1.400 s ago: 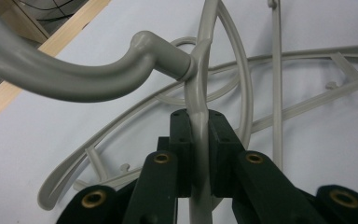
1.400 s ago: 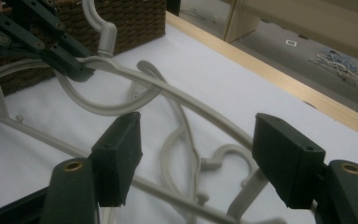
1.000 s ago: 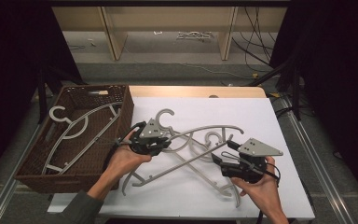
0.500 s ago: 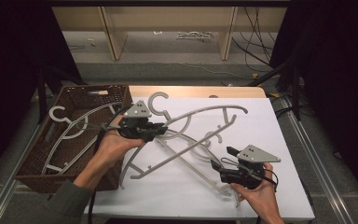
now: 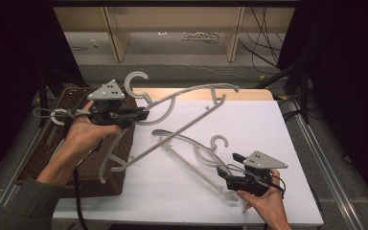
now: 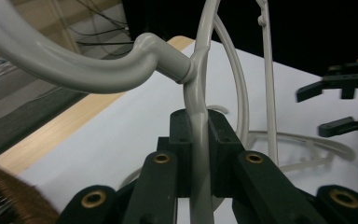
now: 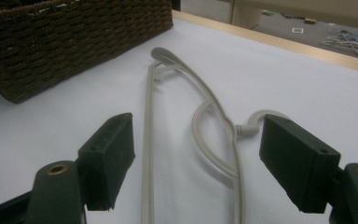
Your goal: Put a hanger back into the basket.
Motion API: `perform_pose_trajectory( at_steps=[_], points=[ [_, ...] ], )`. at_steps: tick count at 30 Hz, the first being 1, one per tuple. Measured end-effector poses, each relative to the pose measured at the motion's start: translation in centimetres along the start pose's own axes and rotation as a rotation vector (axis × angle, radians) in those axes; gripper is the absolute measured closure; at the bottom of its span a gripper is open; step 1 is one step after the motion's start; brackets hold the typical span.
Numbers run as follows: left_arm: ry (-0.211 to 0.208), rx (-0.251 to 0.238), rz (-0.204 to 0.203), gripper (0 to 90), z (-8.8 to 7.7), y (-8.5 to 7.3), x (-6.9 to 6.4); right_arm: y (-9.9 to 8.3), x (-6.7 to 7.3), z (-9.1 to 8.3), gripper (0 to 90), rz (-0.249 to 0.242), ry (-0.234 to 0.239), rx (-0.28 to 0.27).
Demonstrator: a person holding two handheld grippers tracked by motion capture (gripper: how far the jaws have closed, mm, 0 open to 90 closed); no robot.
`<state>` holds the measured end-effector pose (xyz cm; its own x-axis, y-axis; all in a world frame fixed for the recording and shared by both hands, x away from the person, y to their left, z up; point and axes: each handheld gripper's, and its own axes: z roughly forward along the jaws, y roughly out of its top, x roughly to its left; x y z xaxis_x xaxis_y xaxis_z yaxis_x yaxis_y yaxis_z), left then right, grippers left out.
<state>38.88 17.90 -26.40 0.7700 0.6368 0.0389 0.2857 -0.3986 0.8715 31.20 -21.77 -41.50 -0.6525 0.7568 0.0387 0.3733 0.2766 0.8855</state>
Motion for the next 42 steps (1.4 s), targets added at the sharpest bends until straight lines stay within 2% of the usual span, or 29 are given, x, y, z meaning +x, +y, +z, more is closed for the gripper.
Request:
perform_pose_trajectory(
  at_steps=[2,3,5,7,9,10,11,13,14,15,17,19,22,25,29,32,39,42],
  points=[
    [0.019,-0.004,-0.031,82.1,-0.5,-0.4,1.3,-0.1,0.1,0.1,26.9,0.006,-0.001,0.002],
    [0.026,0.003,-0.049,82.1,-0.7,-0.6,1.9,-0.1,0.0,0.2,26.9,-0.007,-0.006,0.003],
    [0.059,-0.006,-0.081,82.1,-1.1,-1.4,3.6,-0.2,0.0,0.2,26.9,-0.008,-0.004,0.006],
    [0.082,0.006,-0.078,82.1,-1.4,-2.1,4.8,-0.2,0.0,0.2,26.9,-0.007,-0.004,0.002],
    [0.102,-0.001,-0.107,82.1,-1.5,-2.7,5.6,-0.2,0.0,0.2,26.7,0.005,0.0,0.01],
    [0.112,0.02,-0.096,82.1,-1.7,-3.0,6.2,-0.2,-0.1,0.3,26.7,-0.002,-0.003,0.005],
    [0.122,0.009,-0.117,82.1,-1.7,-3.2,6.4,-0.3,-0.1,0.3,26.7,-0.005,-0.004,0.008],
    [0.141,0.017,-0.106,82.1,-2.0,-3.7,7.4,-0.3,-0.2,0.3,26.7,-0.005,-0.006,0.008],
    [0.157,-0.005,-0.123,82.1,-1.9,-3.9,7.6,-0.3,-0.2,0.3,26.7,-0.005,-0.006,0.007],
    [0.165,0.009,-0.112,82.1,-2.2,-4.1,8.1,-0.3,-0.2,0.3,26.7,-0.005,-0.006,0.007],
    [0.191,-0.002,-0.105,82.1,-2.3,-4.5,8.7,-0.3,-0.2,0.3,26.6,-0.005,-0.007,0.008],
    [0.215,0.011,-0.099,82.1,-2.7,-4.9,9.4,-0.4,-0.1,0.4,26.6,0.008,0.0,0.009],
    [0.251,0.025,-0.107,82.1,-3.1,-5.6,10.3,-0.4,-0.2,0.3,26.5,0.007,-0.004,0.013],
    [0.28,0.016,-0.13,82.1,-3.5,-6.4,11.2,-0.4,-0.1,0.4,26.5,0.009,-0.002,0.022],
    [0.323,0.023,-0.113,82.1,-4.2,-7.4,12.3,-0.6,-0.2,0.5,26.4,0.003,-0.009,0.015],
    [0.354,0.021,-0.131,82.1,-4.7,-8.4,13.2,-0.6,-0.2,0.5,26.3,0.004,-0.009,0.016],
    [0.386,0.031,-0.14,82.1,-5.7,-10.3,14.1,-0.6,-0.2,0.6,26.4,0.006,-0.008,0.017],
    [0.393,0.048,-0.135,82.1,-6.1,-11.3,14.4,-0.6,-0.2,0.5,26.3,0.013,-0.006,0.038]
  ],
)
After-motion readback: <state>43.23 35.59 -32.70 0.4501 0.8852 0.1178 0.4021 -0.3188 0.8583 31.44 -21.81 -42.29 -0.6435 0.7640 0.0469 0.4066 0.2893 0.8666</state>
